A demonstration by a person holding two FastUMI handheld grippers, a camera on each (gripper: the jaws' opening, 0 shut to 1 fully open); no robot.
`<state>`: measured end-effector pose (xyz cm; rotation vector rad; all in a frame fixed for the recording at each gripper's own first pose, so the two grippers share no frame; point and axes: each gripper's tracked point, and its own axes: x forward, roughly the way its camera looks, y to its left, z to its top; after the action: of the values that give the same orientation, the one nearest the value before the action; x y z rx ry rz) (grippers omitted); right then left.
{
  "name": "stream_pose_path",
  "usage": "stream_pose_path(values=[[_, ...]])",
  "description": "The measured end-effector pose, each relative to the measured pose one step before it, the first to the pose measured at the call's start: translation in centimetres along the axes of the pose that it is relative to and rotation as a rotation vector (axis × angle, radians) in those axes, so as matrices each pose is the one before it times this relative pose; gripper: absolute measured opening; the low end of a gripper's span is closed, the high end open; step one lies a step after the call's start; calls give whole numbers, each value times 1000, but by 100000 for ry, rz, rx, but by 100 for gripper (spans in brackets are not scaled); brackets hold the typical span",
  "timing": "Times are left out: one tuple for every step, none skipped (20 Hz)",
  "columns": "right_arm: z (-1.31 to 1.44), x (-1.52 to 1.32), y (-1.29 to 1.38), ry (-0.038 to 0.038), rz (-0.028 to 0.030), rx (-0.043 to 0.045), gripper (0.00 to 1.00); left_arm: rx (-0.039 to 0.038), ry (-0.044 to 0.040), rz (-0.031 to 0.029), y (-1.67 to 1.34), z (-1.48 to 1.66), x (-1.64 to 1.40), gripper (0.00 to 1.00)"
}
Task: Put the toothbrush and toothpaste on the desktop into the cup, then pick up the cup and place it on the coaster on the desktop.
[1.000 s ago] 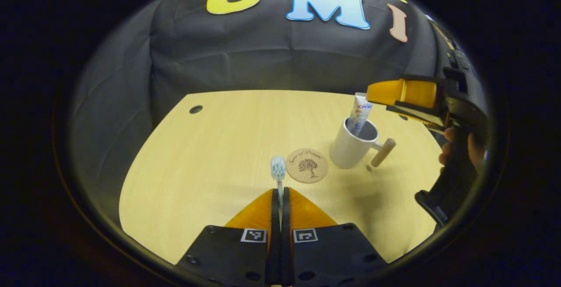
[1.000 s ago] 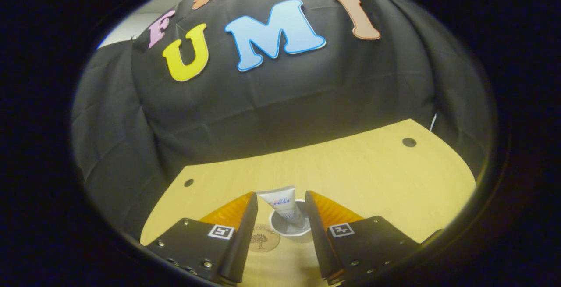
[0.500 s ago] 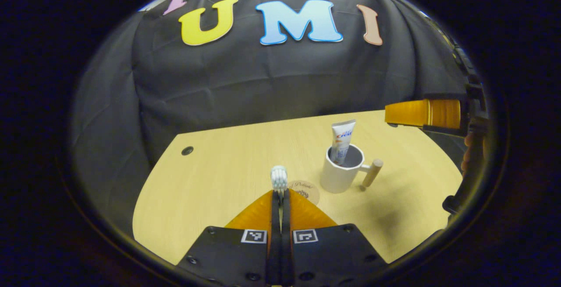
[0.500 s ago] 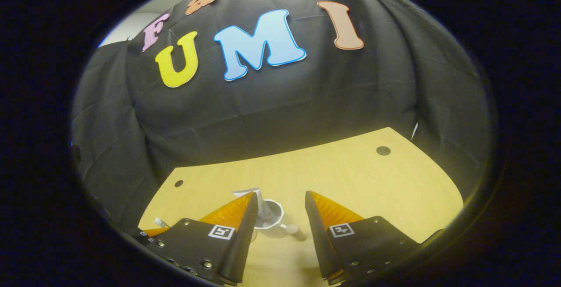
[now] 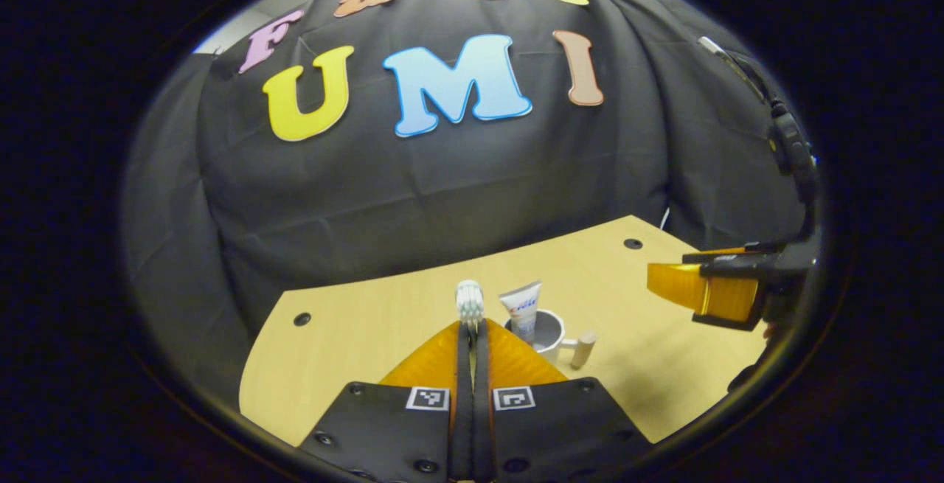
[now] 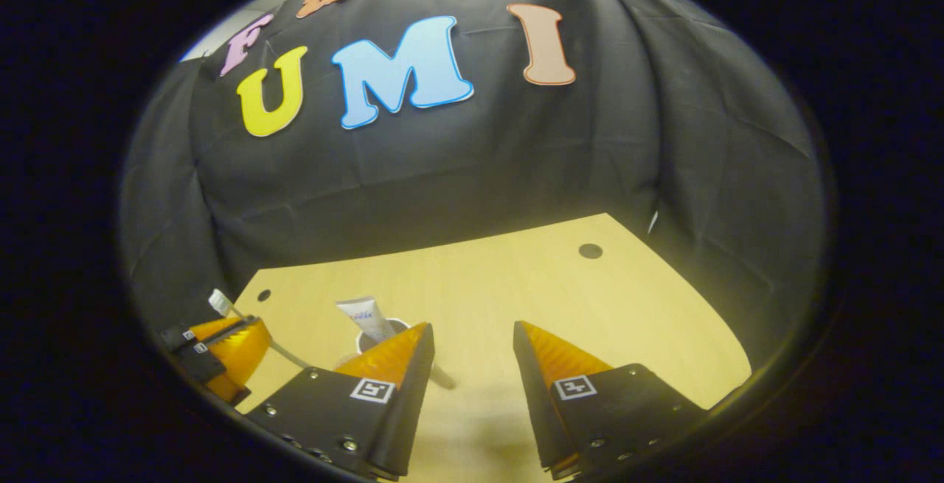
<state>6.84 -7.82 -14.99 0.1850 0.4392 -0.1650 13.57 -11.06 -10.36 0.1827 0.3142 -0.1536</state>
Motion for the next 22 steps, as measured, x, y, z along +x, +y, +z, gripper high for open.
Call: stream_pose_path(values=[[-6,-282,-535,144,-1333,466,64,1708,-2227,-461,-515,985,3,7],[-73,-140,-545,230,-1402,260,64,1808,-2026,-615,-585,906,39,8],[-51,-130,-492,184,-1125,305,64,1943,-2099,-542,-577,1018,169,7],[-10,-57,-446,215,-1189,360,64,1793,-2103,-786,-661,1004,89,7],[17,-156,-387,206,-824,369,64,2166,-1739,-235,-303,648,277,7],[-56,-1,-374,244,-989,403,64,1297,-1907,-752,-308,607,460,7],[48,-33,-275,162,-700,485,64,213,-1109,-1101,-476,373,408,7],[-137,-208,-506,185,-775,432,64,-450,-528,-1026,-472,140,459,7],[9,-15,-307,54,-653,244,64,-573,-36,-1091,-486,-161,433,7],[38,-39,-182,-62,-672,173,64,-719,581,-844,-451,-328,430,7],[42,24,-325,94,-458,63,64,-869,753,-458,-358,-444,441,7],[105,31,-281,225,-461,20,64,-1138,1157,-514,-297,-618,579,7],[85,31,-218,206,-333,231,64,-1075,1131,-456,-267,-689,460,7],[4,183,-142,224,-344,320,64,-651,1663,-332,-189,-922,583,7],[86,57,-106,214,-194,396,64,-511,1313,-327,-71,-622,509,7],[131,95,-180,49,-370,356,64,-366,1156,-505,-171,-843,693,7],[-1,2,-128,358,-202,340,64,-112,1922,-386,10,-977,936,7],[-56,29,28,64,-62,306,63,-372,1791,-716,-36,-1029,761,7],[-11,-20,-87,341,-137,117,64,-363,1899,-6,-90,-1057,400,7],[66,7,-86,93,-219,75,64,-272,1484,-310,-133,-930,550,7],[10,15,-101,241,-232,57,64,-196,1289,-300,-185,-799,437,7],[-17,83,-95,187,-128,139,64,28,1350,151,-26,-559,355,8]])
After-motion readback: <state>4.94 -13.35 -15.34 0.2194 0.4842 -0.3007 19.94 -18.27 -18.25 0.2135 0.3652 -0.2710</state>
